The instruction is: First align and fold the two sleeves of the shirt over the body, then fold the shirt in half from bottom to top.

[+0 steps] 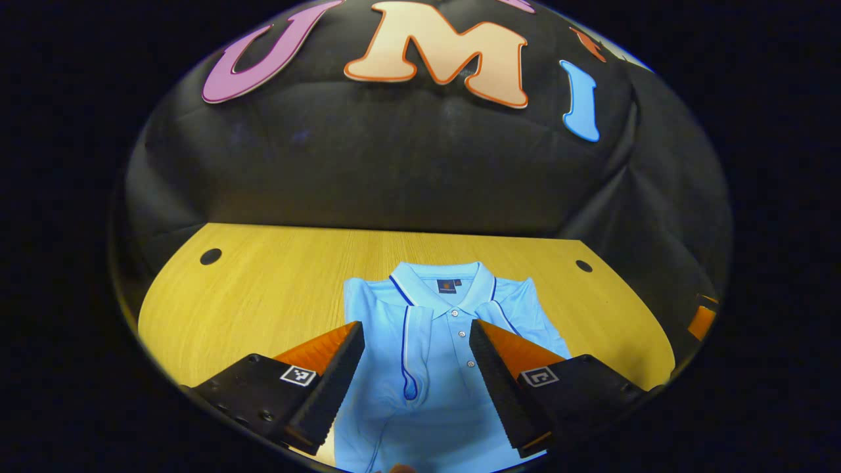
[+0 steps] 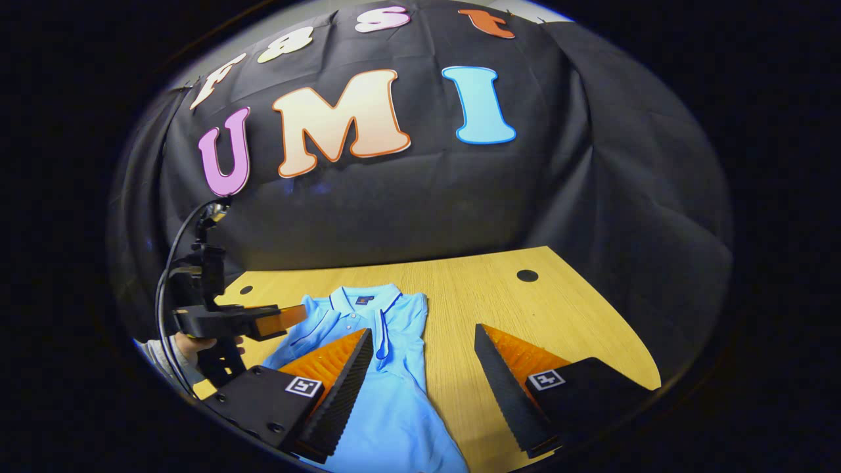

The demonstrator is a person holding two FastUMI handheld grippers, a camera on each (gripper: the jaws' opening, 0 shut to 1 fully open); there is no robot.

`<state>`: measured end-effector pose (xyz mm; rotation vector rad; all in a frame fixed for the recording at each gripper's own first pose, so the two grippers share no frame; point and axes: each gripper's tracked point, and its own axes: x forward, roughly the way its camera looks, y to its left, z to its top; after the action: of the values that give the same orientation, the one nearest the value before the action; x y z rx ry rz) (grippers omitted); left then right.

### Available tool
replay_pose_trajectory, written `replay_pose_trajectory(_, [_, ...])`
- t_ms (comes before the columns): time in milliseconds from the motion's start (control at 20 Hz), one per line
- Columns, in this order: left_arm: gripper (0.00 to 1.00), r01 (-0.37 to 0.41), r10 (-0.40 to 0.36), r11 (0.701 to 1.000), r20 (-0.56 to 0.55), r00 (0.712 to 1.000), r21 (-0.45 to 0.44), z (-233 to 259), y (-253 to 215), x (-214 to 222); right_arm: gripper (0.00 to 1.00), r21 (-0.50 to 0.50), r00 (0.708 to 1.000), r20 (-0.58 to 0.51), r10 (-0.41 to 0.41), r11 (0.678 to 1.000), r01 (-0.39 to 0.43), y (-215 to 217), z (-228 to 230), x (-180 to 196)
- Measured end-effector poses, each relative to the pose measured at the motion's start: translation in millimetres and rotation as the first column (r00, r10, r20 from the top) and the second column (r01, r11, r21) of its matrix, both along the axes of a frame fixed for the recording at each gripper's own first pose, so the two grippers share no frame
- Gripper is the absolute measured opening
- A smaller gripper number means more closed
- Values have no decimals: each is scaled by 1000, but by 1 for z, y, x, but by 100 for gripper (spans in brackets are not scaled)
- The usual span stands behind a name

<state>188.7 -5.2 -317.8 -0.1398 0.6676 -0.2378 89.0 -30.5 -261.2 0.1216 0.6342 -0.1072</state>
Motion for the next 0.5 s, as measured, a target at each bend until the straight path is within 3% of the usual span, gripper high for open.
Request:
replay_pose_trajectory(100, [96, -25, 25, 999, 34, 999, 19, 24, 12, -19, 98, 11, 999, 17, 30, 999, -31, 6, 7, -12])
replay_pose_trajectory(150, [96, -37, 36, 999, 53, 998, 16, 38, 16, -31, 93, 9, 999, 16, 44, 999, -44, 6, 9, -20])
replay_pose_trajectory(200, [96, -35, 34, 999, 72, 997, 13, 49, 18, -43, 98, 4, 998, 27, 51, 999, -51, 5, 15, -26])
replay_pose_trajectory(500, [96, -38, 33, 998, 104, 994, 45, 77, 45, -127, 98, -39, 995, 54, 80, 996, -78, -1, 37, -76])
